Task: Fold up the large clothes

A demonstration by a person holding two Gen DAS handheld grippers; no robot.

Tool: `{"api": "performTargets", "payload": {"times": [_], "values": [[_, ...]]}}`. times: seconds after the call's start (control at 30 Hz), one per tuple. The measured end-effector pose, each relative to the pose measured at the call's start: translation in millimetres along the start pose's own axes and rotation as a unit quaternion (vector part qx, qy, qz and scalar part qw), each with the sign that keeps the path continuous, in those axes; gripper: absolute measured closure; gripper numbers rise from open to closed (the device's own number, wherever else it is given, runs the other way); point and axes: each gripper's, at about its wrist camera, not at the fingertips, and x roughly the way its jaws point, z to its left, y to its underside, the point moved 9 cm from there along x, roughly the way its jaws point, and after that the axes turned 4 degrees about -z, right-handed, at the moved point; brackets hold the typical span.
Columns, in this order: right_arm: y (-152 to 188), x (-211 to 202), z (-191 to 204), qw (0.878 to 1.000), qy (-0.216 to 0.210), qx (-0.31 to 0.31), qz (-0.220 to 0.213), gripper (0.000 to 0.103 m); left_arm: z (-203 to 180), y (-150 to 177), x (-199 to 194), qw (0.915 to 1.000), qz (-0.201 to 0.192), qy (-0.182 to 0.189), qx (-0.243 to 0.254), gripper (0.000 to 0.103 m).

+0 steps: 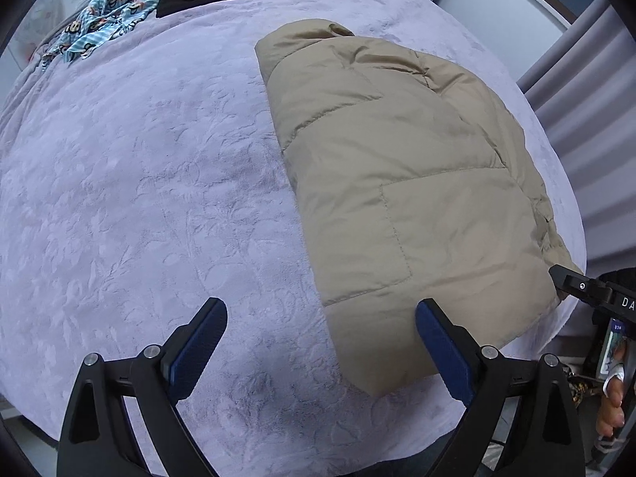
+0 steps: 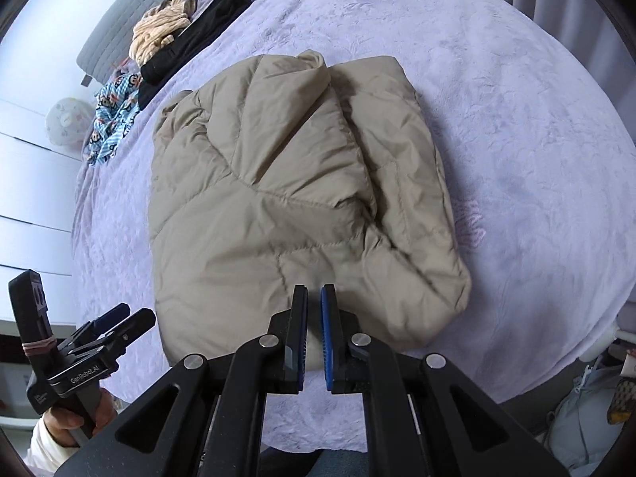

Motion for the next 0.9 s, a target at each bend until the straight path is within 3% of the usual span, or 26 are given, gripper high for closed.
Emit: {"api": "performTargets", "payload": {"times": [0.07,0.13,0.23,0.27,0.3,0.57,0.6,0.67,0.9], "values": [[4,1,6,1.000,-0.001,0.004,-0.004,0.094,6,1,-3,1.0000,-0.006,-0.004,-0.005,0.007],[5,1,9,1.000,-0.001,0.006,-0.003,0.087,11,-1,-7,0.9998,-0.013,0.001,-0.017,0.000],[1,-2,11,1.000,0.001,-0.001,-0.008,0.066,12,-7,-9,0.9990,-0.016,0.026,-0.032,0.000],[-2,-4,10,1.000,0.002,-0.004,-0.011,0.053,13,-10,-9,0.9989,-0.016,0.026,-0.036,0.000],[-5,-7,9,1.000,0.004,-0.007,-0.015,0.047,13,-14,-7,0.9989,-0.017,0.019,-0.039,0.000],[-51,-3,-9,1.000,0.012,-0.029,-0.006,0.039,3,-41,15,0.9972,-0.001,-0.001,-0.075,0.000],[-58,0,-14,0.999,0.013,-0.031,-0.002,0.029,1,-44,19,0.9970,0.002,-0.003,-0.078,0.000],[-72,4,-25,0.999,0.010,-0.031,0.000,0.017,-3,-50,27,0.9968,0.007,-0.005,-0.080,0.000],[-100,25,-57,0.999,-0.012,-0.013,0.030,0.016,-10,-61,43,0.9955,0.021,-0.014,-0.092,0.000]]}}
